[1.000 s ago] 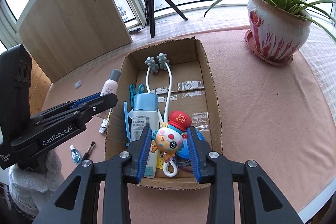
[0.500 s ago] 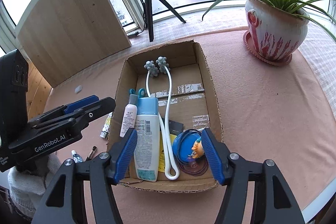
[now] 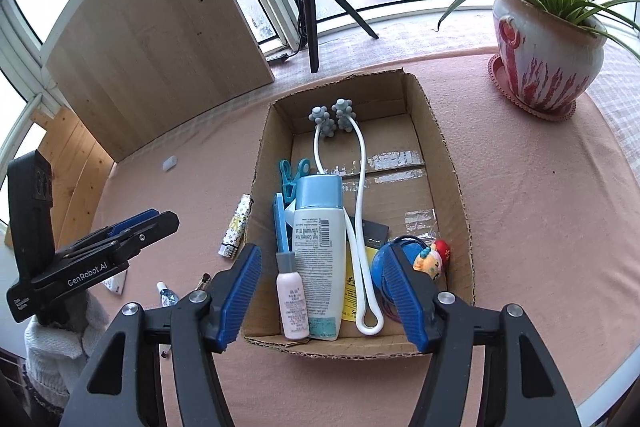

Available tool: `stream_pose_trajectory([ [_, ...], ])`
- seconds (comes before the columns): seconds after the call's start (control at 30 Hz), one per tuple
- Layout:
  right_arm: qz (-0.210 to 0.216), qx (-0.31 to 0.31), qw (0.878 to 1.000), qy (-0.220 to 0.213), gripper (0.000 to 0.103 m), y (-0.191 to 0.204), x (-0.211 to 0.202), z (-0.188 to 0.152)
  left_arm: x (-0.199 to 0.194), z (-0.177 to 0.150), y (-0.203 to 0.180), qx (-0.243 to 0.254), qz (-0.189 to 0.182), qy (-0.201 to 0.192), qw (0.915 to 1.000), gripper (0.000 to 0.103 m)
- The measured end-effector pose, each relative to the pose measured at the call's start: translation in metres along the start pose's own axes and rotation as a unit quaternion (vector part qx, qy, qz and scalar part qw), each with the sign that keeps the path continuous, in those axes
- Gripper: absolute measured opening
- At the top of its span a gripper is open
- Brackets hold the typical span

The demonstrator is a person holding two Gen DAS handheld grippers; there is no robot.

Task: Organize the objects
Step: 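Move the left tool to the blue eye-drop bottle while the right tool approaches the patterned lighter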

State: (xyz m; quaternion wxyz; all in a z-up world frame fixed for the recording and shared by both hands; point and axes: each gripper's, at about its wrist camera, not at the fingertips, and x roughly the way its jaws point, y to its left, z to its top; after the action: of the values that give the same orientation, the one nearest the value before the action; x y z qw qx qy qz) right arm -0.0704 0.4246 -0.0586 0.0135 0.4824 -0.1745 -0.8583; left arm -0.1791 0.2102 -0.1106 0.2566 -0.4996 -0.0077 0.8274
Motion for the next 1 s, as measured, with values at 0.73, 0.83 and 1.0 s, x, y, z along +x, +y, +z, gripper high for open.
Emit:
stream_pose_trajectory([
  [0.73, 0.039, -0.065, 0.997, 0.035, 0.06, 0.091, 0.028, -0.018, -0.021, -0.075, 0.105, -0.072, 0.028, 0.047, 0.9959, 0.055],
  [0.83, 0.044, -0.066, 0.996, 0.044, 0.06, 0.101, 0.036, -0.017, -0.014, -0.087, 0.099, -0.07, 0.018, 0.059, 0.9956, 0.055],
  [1.0, 0.051, -0.063, 0.995, 0.058, 0.06, 0.114, 0.051, -0.013, 0.0, -0.1, 0.083, -0.053, 0.008, 0.077, 0.9956, 0.054],
])
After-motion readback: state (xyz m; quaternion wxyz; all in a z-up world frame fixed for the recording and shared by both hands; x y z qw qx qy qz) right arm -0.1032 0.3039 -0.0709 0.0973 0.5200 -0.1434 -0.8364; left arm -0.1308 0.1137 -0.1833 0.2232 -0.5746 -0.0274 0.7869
